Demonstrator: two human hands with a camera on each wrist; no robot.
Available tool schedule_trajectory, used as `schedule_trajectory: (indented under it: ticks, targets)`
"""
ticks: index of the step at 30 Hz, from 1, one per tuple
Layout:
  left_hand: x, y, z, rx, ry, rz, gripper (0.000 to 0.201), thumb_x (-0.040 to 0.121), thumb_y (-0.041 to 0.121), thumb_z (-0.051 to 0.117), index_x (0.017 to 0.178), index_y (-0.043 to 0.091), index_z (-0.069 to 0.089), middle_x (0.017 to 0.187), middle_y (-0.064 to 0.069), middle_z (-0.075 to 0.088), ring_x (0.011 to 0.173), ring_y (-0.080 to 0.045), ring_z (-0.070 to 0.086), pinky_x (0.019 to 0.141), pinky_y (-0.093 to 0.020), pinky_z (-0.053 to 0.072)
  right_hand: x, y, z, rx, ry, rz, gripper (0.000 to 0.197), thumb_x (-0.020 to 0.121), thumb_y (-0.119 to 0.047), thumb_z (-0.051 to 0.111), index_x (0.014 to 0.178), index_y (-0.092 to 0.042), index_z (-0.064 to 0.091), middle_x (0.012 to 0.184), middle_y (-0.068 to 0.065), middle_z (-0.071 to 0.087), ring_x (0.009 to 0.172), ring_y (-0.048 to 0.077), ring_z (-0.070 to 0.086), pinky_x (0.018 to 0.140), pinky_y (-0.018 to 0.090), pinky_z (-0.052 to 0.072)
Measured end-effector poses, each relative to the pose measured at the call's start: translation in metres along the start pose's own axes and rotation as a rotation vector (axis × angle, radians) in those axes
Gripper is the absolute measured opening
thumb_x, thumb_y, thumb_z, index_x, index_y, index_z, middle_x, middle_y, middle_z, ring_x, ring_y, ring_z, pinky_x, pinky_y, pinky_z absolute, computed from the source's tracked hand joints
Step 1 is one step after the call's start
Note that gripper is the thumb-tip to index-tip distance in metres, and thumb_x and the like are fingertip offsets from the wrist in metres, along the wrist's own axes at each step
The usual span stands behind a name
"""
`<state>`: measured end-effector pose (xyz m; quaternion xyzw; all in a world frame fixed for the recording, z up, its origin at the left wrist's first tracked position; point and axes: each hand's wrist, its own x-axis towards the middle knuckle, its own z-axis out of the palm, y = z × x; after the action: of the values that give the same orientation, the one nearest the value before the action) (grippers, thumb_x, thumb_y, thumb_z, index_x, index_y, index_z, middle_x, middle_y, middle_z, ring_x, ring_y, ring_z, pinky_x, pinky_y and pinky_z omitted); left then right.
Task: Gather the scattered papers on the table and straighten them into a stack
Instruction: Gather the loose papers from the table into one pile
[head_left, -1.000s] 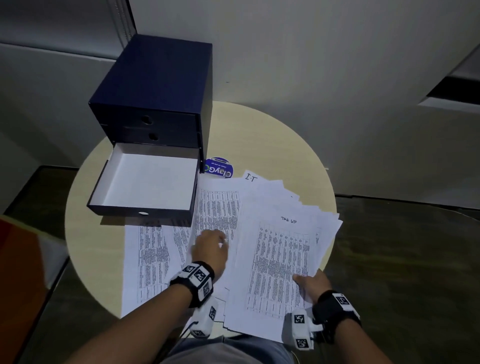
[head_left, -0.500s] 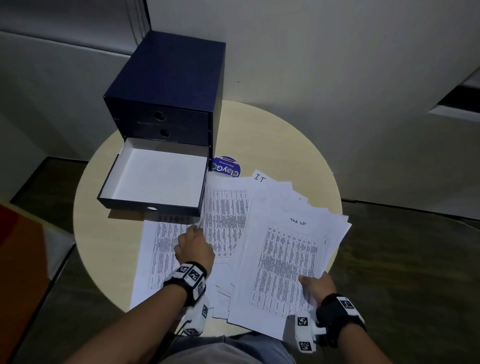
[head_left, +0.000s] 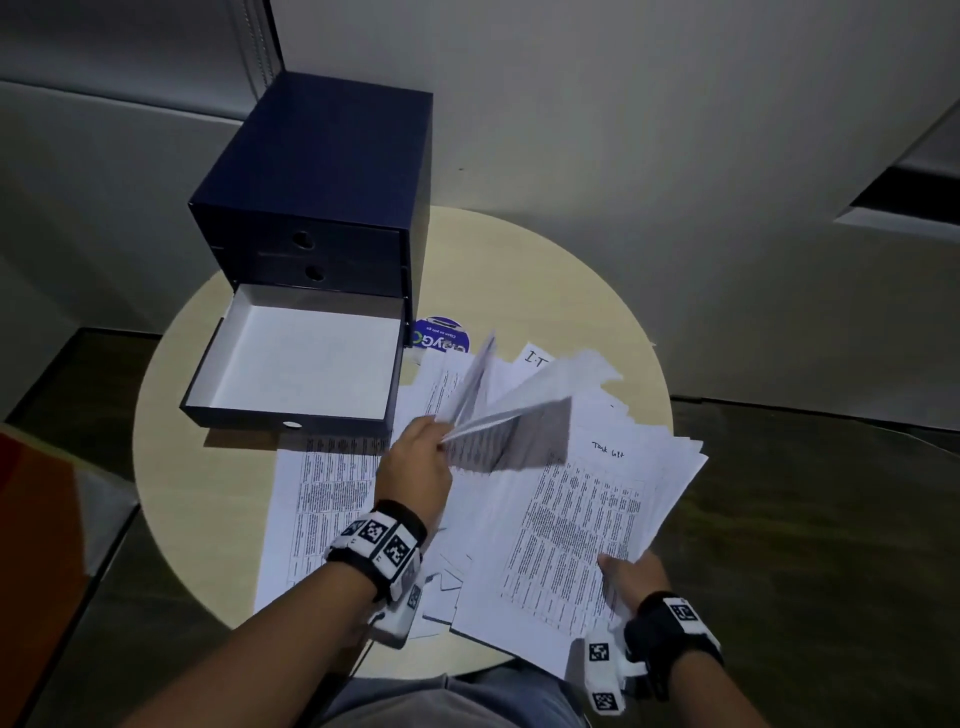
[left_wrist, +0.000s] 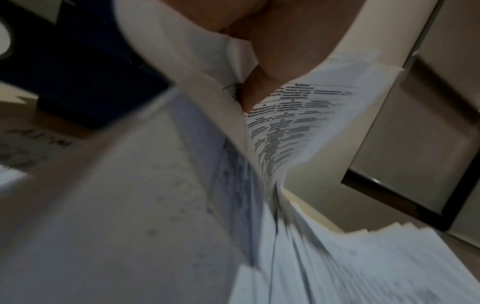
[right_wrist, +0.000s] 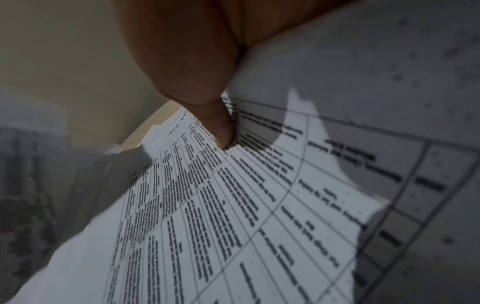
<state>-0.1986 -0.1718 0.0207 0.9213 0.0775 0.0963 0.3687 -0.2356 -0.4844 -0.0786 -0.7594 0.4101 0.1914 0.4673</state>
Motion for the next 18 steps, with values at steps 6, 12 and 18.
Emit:
schedule_trajectory:
  ticks: [6,12,18]
  targets:
    - [0.037,0.029,-0.06,-0.069,0.284,0.067,0.047,0.07,-0.014,0.053,0.104,0.012,0.074,0.113,-0.008,0.069,0.101,-0.028,0.065,0.092,-0.026,0.046,0.01,0.005,0.005,0.013,-0.011,-0.018,0.086,0.076,-0.024,0.079,0.144,0.006,0.034,0.143,0.023,0.048,0.127,0.039,0.051,0.107,0.052,0.042]
    - [0.064,0.052,-0.108,-0.66,0.331,-0.117,0.033,0.073,-0.003,0.071,0.092,0.024,0.075,0.102,-0.003,0.073,0.096,-0.025,0.069,0.086,-0.038,0.057,0.05,0.03,0.007,-0.08,-0.055,-0.033,0.098,0.065,-0.042,0.077,0.144,0.001,0.038,0.143,0.019,0.05,0.127,0.035,0.053,0.106,0.051,0.044]
    - [0.073,0.062,-0.113,-1.1,0.254,-0.343,0.012,0.089,0.004,0.061,0.097,0.013,0.066,0.088,-0.006,0.069,0.086,-0.023,0.063,0.073,-0.033,0.054,0.019,0.006,0.001,-0.086,-0.078,-0.047,0.074,0.076,-0.029,0.076,0.138,0.0,0.046,0.132,0.019,0.059,0.118,0.035,0.058,0.102,0.047,0.046]
